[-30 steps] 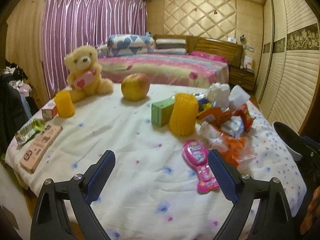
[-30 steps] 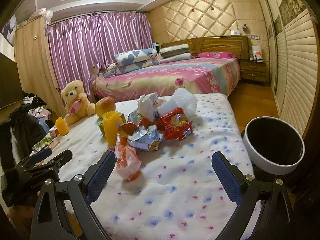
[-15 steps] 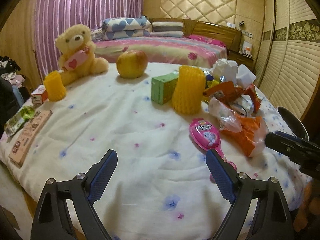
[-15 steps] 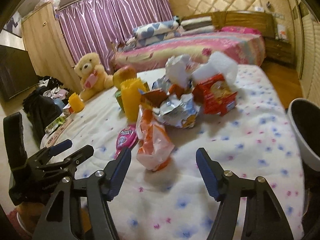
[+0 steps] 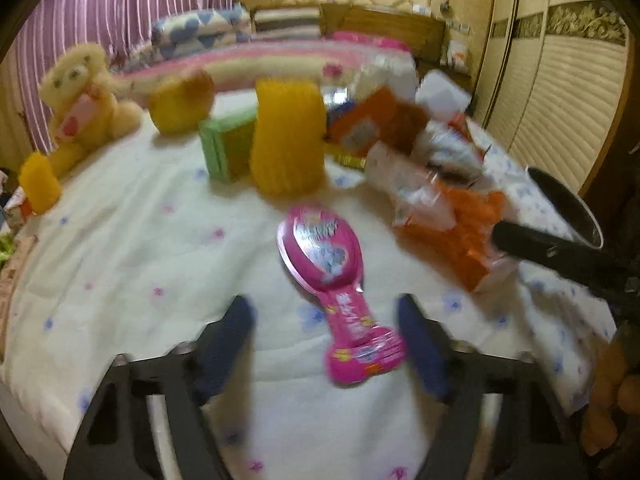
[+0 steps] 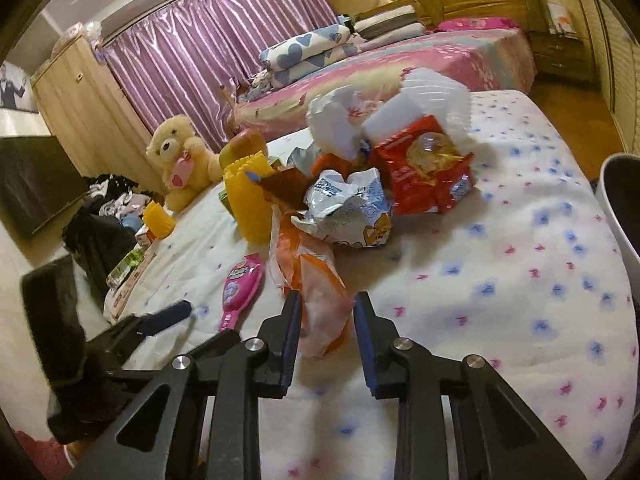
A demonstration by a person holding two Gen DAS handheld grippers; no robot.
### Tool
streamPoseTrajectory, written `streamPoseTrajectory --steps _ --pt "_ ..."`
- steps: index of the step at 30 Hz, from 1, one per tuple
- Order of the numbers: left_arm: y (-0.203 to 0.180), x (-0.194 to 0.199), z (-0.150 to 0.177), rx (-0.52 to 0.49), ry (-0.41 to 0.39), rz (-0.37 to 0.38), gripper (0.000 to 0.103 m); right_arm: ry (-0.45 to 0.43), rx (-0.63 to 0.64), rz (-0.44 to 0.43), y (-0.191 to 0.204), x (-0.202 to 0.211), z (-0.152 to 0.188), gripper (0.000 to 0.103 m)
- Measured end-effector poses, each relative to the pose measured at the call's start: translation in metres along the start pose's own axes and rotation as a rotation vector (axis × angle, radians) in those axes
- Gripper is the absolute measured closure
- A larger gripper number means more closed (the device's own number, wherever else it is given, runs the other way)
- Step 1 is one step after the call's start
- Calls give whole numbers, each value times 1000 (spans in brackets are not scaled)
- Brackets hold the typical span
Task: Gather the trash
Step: 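Grasp the pink candy package with the left tool while the right tool grasps the orange plastic bag, then carry both items over the black bin and open both tools to drop them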
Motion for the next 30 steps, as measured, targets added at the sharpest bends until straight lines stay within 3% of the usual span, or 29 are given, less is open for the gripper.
streamPoseTrajectory --steps 3,4,5,16,30 --pt "-1 3 -2 -30 -15 1 58 1 -10 -11 -3 1 0 77" --pt "-1 5 -1 -31 -20 10 75 1 -12 -15 -3 1 1 77" --pt "-1 6 -1 -35 -20 9 83 1 -12 -16 -2 0 1 77" --pt "-10 24 -1 -35 -64 29 84 5 1 -21 -6 20 13 79" --pt "-63 47 -14 -149 -126 167 84 -71 -46 17 -37 79 18 81"
Point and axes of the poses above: each gripper's, at about its wrist camera, not at the fingertips, and x roughly against the way its jaws point, y to its left, z to its underside, the point moved 8 cm from there along -x, roughly the way its jaws point, and after that the axes turned 14 degrees about -x, right-handed, at the moved point
